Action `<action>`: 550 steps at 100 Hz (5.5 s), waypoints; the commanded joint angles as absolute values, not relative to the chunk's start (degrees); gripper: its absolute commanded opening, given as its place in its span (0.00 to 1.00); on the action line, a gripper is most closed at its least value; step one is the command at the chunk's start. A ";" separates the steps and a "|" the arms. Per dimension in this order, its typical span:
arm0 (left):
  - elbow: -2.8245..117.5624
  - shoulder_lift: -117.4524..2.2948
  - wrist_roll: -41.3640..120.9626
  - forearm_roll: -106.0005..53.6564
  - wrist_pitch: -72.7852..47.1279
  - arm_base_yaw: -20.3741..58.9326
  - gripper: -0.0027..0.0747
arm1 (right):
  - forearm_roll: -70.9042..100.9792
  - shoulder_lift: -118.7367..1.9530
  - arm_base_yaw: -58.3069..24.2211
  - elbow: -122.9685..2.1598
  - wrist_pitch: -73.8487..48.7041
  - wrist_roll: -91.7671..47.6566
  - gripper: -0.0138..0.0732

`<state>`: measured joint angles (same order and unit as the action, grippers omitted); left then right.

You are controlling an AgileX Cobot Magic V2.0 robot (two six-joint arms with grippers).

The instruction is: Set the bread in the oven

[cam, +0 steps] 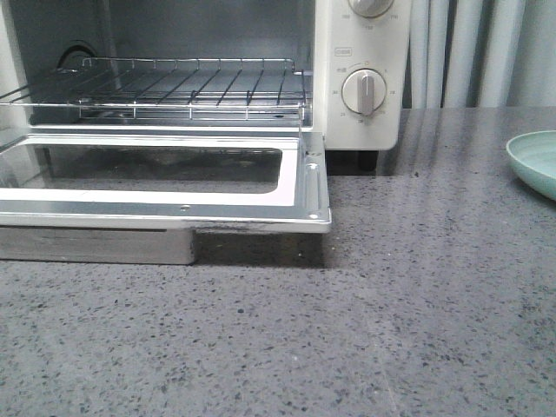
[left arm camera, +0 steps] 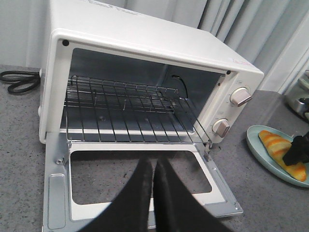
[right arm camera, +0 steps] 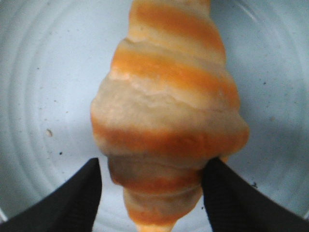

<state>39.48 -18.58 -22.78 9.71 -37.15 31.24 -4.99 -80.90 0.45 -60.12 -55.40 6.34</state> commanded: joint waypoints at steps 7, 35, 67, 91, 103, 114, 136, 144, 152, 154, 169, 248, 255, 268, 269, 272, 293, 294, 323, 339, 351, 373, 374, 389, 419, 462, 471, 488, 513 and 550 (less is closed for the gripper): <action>40.93 -19.14 -22.69 9.95 -32.57 31.31 0.01 | -5.94 -81.12 0.47 -61.81 -55.48 6.05 0.31; 41.05 -19.14 -22.69 8.94 -32.53 31.31 0.01 | -6.03 -79.87 0.47 -61.90 -57.73 6.04 0.08; 41.05 -19.14 -22.69 9.07 -29.62 31.31 0.01 | -6.06 -64.83 -3.56 -62.36 -66.43 3.85 0.08; 41.05 -19.14 -22.69 9.49 -27.55 31.31 0.01 | -5.37 -54.60 -11.87 -62.36 -72.67 3.81 0.08; 41.05 -19.14 -22.69 9.49 -27.55 31.31 0.01 | -3.97 -52.93 -18.44 -62.36 -73.77 3.81 0.08; 41.05 -19.14 -22.69 9.49 -27.55 31.31 0.01 | -3.88 -53.22 -26.93 -62.36 -73.13 3.81 0.09; 41.05 -19.14 -22.69 9.49 -27.66 31.31 0.01 | -3.88 -57.54 -43.04 -63.57 -67.30 4.45 0.09; 41.05 -19.14 -22.69 9.49 -27.76 31.31 0.01 | -4.68 -60.97 -47.25 -65.92 -65.63 4.45 0.09; 41.05 -19.14 -22.69 9.49 -28.01 31.31 0.01 | -8.02 -64.97 -51.13 -69.51 -65.10 4.45 0.09; 41.05 -19.14 -22.69 9.49 -27.99 31.31 0.01 | -9.19 -66.21 -52.14 -70.54 -65.10 4.45 0.09; 41.05 -19.14 -22.69 9.49 -28.04 31.31 0.01 | -17.39 -74.74 -57.96 -77.94 -64.94 4.45 0.09; 41.05 -19.14 -22.68 9.49 -29.98 31.31 0.01 | -42.28 -93.75 -59.11 -93.59 -55.99 4.45 0.08; 41.05 -19.14 -22.68 9.49 -29.98 31.31 0.01 | -42.28 -94.64 -57.84 -94.12 -55.48 4.45 0.08; 41.05 -19.14 -22.68 9.49 -29.98 31.31 0.01 | -42.28 -95.73 -55.91 -95.24 -54.23 4.45 0.08; 41.05 -19.14 -22.68 9.49 -29.98 31.31 0.01 | -42.28 -95.74 -55.75 -95.26 -54.25 4.45 0.08; 41.05 -19.14 -22.68 9.49 -29.98 31.31 0.01 | -42.28 -96.00 -55.55 -95.40 -54.09 4.45 0.08; 41.05 -19.14 -22.68 9.49 -29.98 31.31 0.01 | -43.26 -98.06 -54.06 -95.51 -53.67 4.45 0.08; 41.05 -19.14 -22.68 9.49 -29.98 31.31 0.01 | -43.38 -98.19 -54.08 -95.51 -53.78 4.45 0.08; 41.05 -19.14 -22.68 9.49 -29.98 31.31 0.01 | -44.76 -100.23 -52.29 -95.51 -53.24 4.45 0.33; 41.05 -19.14 -22.68 10.30 -30.38 31.31 0.01 | -44.76 -100.23 -51.46 -95.51 -53.07 5.15 0.66; 41.05 -19.14 -22.68 10.65 -31.21 31.31 0.01 | -44.76 -100.23 -51.46 -95.51 -52.94 5.55 0.67; 41.05 -18.88 -22.68 12.63 -32.15 31.31 0.01 | -44.76 -99.24 -54.37 -95.51 -53.73 6.35 0.67; 41.05 -18.69 -22.68 12.84 -32.36 31.31 0.01 | -44.76 -99.27 -54.68 -95.51 -53.73 6.35 0.67; 41.05 -13.74 -22.82 15.68 -33.13 30.59 0.01 | -44.76 -97.90 -57.89 -95.51 -53.72 6.35 0.67; 39.72 -0.63 -23.38 17.63 -39.40 23.22 0.01 | -44.76 -94.84 -65.92 -95.51 -55.16 6.46 0.67; 24.74 1.34 -23.03 16.60 -26.17 6.05 0.01 | -44.80 -91.93 -70.78 -95.51 -64.49 6.46 0.63; 20.55 1.34 -22.96 16.50 -21.21 5.55 0.01 | -44.80 -91.44 -70.65 -95.51 -68.66 6.46 0.52; 14.73 1.34 -22.96 16.96 -17.03 5.55 0.01 | -44.80 -90.95 -70.52 -95.51 -73.24 6.46 0.31; 12.47 1.34 -22.96 16.47 -17.40 5.55 0.01 | -44.80 -90.01 -70.27 -95.40 -74.84 7.04 0.14; 12.47 1.34 -22.96 16.57 -17.40 5.55 0.01 | -44.42 -82.17 -66.79 -84.08 -74.84 13.09 0.10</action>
<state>11.05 0.23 -22.91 16.58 -22.00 5.74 -41.67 -86.57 -67.66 -86.51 -70.71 11.38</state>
